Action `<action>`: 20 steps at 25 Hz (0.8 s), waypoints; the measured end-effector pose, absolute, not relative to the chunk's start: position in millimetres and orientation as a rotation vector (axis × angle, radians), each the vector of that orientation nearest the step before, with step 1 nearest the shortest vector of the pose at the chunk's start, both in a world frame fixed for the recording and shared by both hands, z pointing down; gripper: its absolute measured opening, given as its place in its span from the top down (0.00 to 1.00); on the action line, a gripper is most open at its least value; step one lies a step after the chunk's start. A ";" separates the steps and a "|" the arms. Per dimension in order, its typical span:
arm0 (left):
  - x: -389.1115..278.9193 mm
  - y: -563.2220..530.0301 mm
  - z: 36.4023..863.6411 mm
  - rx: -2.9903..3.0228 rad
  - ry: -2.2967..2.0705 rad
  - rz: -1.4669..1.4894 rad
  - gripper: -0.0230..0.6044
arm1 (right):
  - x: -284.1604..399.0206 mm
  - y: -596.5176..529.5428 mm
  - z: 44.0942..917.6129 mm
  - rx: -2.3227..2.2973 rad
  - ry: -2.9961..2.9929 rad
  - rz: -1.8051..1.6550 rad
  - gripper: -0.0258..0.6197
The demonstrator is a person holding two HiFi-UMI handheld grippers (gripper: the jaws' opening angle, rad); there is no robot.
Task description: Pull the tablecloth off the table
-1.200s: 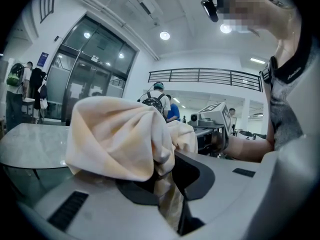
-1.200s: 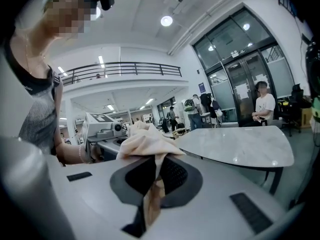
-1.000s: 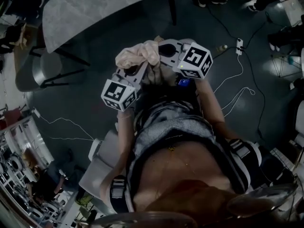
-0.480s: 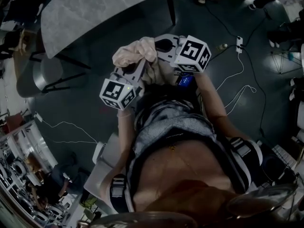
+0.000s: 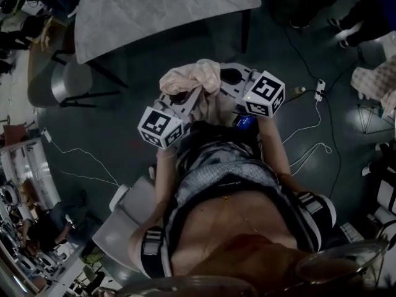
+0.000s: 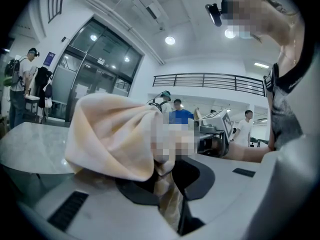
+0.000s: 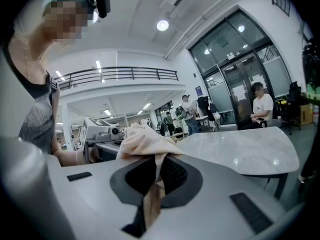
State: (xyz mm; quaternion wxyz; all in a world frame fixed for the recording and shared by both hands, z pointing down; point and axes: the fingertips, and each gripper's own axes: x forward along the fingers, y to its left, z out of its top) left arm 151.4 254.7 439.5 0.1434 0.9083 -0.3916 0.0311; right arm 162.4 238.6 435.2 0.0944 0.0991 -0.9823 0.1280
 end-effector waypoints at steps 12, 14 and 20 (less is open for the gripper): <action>126.4 255.0 441.0 2.586 -1.167 0.092 0.88 | 143.8 236.2 443.3 0.293 -2.897 0.421 0.86; 124.7 254.6 441.2 2.587 -1.167 0.096 0.88 | 142.9 235.7 443.8 0.296 -2.896 0.423 0.86; 119.7 255.6 440.4 2.592 -1.164 0.105 0.88 | 139.8 235.6 443.9 0.309 -2.890 0.418 0.86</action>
